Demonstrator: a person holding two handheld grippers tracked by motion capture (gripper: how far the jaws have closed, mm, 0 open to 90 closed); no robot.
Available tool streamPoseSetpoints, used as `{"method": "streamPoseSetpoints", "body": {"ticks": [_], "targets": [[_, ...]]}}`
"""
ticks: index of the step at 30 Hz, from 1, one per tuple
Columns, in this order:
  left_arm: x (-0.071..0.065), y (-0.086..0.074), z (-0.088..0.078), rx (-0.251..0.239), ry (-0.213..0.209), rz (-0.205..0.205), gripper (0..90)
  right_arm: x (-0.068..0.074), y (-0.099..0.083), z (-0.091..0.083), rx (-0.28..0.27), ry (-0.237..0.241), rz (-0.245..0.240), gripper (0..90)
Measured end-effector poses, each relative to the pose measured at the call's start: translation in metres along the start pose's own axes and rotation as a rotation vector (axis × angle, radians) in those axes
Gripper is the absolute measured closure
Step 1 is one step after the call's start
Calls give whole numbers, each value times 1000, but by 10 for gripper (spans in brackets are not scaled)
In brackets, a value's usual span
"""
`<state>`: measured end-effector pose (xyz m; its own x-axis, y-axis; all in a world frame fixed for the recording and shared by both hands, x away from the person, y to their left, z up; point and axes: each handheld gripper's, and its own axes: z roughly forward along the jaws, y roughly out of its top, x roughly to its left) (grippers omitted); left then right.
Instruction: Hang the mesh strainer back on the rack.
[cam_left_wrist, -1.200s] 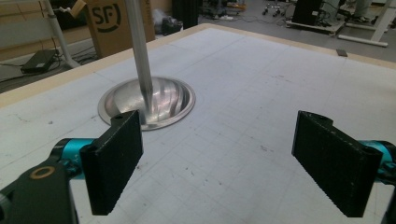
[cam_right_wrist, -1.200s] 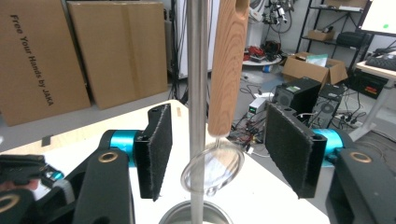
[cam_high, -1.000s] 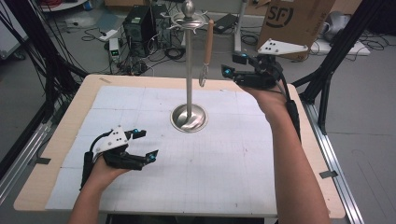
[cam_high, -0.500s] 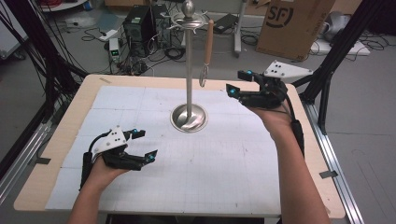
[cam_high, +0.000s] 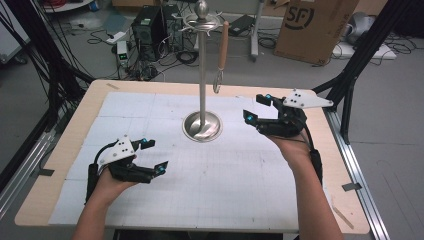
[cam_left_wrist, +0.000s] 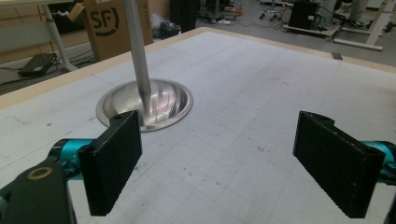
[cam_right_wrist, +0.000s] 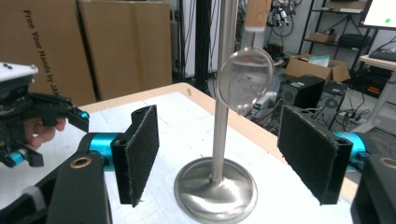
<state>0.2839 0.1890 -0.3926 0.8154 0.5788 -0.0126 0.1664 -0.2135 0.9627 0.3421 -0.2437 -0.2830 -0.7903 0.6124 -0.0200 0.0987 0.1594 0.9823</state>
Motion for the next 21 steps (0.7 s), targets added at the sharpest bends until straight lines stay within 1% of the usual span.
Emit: {"method": "streamPoseSetpoints", "body": {"ticks": [6, 10, 14, 16, 21], "targets": [[-1, -1, 1, 3, 1, 2, 160, 4, -15, -7, -14, -4, 15, 276], [-1, -1, 0, -1, 0, 2, 160, 8, -29, -11, -13, -7, 20, 269], [-2, -1, 0, 0, 1, 4, 160, 12, -43, -13, -25, -11, 43, 264], [-2, -2, 1, 4, 4, 4, 160, 15, -50, -14, -25, -18, 41, 264], [-3, -3, 2, 2, 0, 4, 159, 22, -63, -15, -20, -7, 44, 257]]}}
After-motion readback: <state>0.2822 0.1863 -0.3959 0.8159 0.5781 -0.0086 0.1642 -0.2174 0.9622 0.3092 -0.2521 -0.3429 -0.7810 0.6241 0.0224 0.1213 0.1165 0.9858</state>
